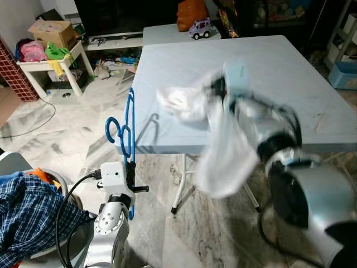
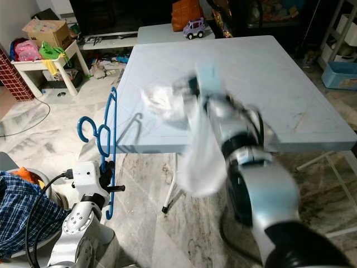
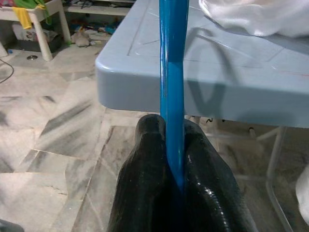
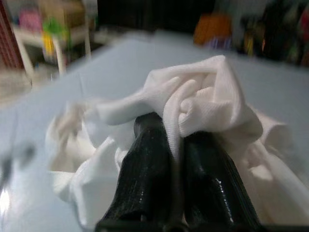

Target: Hang hanger

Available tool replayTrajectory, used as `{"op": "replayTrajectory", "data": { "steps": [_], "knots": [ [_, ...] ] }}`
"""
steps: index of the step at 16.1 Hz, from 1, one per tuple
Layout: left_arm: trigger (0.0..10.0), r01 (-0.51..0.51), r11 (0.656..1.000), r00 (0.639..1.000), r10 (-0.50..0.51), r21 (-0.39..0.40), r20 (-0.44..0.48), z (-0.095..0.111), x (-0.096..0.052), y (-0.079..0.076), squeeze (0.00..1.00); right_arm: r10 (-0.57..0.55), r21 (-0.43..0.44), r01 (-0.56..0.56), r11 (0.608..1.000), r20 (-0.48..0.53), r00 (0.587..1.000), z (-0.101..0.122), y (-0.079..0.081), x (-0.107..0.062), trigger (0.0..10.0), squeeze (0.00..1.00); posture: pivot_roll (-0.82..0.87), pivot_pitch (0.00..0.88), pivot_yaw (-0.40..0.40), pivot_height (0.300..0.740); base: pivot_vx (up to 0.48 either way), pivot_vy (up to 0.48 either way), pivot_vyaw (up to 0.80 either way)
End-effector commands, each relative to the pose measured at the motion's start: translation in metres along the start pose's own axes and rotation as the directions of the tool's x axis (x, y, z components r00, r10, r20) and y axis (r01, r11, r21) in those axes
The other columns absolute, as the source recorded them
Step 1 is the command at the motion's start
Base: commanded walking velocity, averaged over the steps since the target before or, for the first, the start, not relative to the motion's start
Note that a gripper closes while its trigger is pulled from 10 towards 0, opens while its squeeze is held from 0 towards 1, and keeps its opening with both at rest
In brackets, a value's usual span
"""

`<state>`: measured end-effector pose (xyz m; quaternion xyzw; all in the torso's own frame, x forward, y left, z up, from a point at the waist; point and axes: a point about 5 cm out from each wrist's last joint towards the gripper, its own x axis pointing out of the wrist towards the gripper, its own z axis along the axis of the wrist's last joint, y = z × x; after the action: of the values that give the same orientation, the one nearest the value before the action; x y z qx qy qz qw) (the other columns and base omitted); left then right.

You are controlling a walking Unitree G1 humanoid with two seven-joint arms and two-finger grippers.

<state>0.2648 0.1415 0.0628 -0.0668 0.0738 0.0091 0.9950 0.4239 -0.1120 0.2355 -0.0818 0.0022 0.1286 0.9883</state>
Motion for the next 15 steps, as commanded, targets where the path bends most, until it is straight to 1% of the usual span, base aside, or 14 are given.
{"op": "replayTrajectory", "data": {
  "steps": [1,2,3,4,6,7,9,10,11,12,13,14,15],
  "knots": [
    [10.0,-0.037,0.999,0.999,0.037,0.01,-0.011,-0.002,-0.001,0.006,0.0,0.008,0.042,-0.013,0.999,0.119,0.993,0.034,0.004,0.004,0.0,0.0,0.0,0.0,0.03,0.74,0.0,0.0,0.0],
    [10.0,-0.049,0.999,0.999,0.049,0.013,-0.007,-0.002,-0.001,0.008,0.0,0.012,0.048,-0.021,0.999,0.195,0.981,0.058,0.006,0.005,0.0,0.0,0.0,0.0,0.03,0.74,0.0,0.0,0.0],
    [10.0,-0.059,0.998,0.998,0.06,0.014,-0.004,-0.002,0.0,0.009,0.0,0.008,0.036,-0.018,0.999,0.241,0.97,0.074,0.006,0.005,0.0,0.0,0.0,0.0,0.022,0.74,0.0,0.0,0.0],
    [10.0,-0.073,0.997,0.997,0.073,0.014,0.003,-0.001,0.001,0.009,0.0,-0.011,0.037,0.0,0.999,0.314,0.949,0.098,0.003,0.003,0.0,0.0,0.0,0.0,0.016,0.74,0.0,0.0,0.0],
    [10.0,-0.084,0.996,0.996,0.084,0.014,0.008,0.0,0.003,0.008,0.0,-0.049,0.039,0.037,0.999,0.377,0.925,0.12,-0.002,0.0,0.0,0.0,0.0,0.0,0.006,0.74,0.0,0.0,0.0],
    [10.0,-0.088,0.996,0.996,0.088,0.014,0.011,0.0,0.003,0.007,0.0,-0.086,0.056,0.068,0.996,0.427,0.9,0.138,-0.008,-0.004,0.0,0.0,0.0,0.0,0.005,0.74,0.0,0.0,0.0],
    [10.0,-0.097,0.995,0.995,0.097,0.019,0.014,-0.001,0.002,0.008,0.0,-0.124,0.072,0.103,0.992,0.462,0.878,0.151,-0.013,-0.007,0.0,0.0,0.01,0.0,-0.003,0.74,0.0,0.0,0.0],
    [10.0,-0.105,0.994,0.994,0.105,0.021,0.014,-0.001,0.001,0.009,0.0,-0.129,0.067,0.11,0.992,0.465,0.876,0.152,-0.014,-0.008,0.0,0.0,0.01,0.0,-0.006,0.74,0.0,0.0,0.0],
    [10.0,-0.118,0.993,0.993,0.117,0.024,0.014,-0.002,0.001,0.011,0.0,-0.117,0.027,0.117,0.993,0.447,0.887,0.148,-0.013,-0.006,0.0,0.0,0.01,0.0,-0.008,0.74,0.0,0.0,0.0],
    [10.0,-0.118,0.993,0.993,0.118,0.025,0.015,-0.002,0.001,0.011,0.0,-0.097,-0.026,0.118,0.993,0.406,0.909,0.135,-0.009,-0.003,1.5,0.0,0.01,0.0,-0.01,0.74,0.0,0.0,0.0],
    [10.0,-0.118,0.993,0.993,0.118,0.025,0.016,-0.002,0.001,0.01,0.0,-0.066,-0.12,0.115,0.986,0.351,0.934,0.119,-0.003,0.001,4.6,0.0,0.01,0.0,-0.01,0.74,0.0,0.0,0.0],
    [10.0,-0.118,0.993,0.993,0.118,0.024,0.016,-0.002,0.001,0.01,0.0,-0.051,-0.182,0.114,0.977,0.321,0.946,0.11,-0.001,0.002,8.3,0.0,0.01,0.0,-0.01,0.74,0.0,0.0,0.0],
    [10.0,-0.111,0.994,0.994,0.11,0.022,0.013,-0.003,0.002,0.008,0.0,0.033,-0.355,0.026,0.934,0.161,0.986,0.072,0.009,0.007,10.0,0.56,0.01,0.0,-0.01,0.74,0.0,0.0,0.0]
  ]
}}
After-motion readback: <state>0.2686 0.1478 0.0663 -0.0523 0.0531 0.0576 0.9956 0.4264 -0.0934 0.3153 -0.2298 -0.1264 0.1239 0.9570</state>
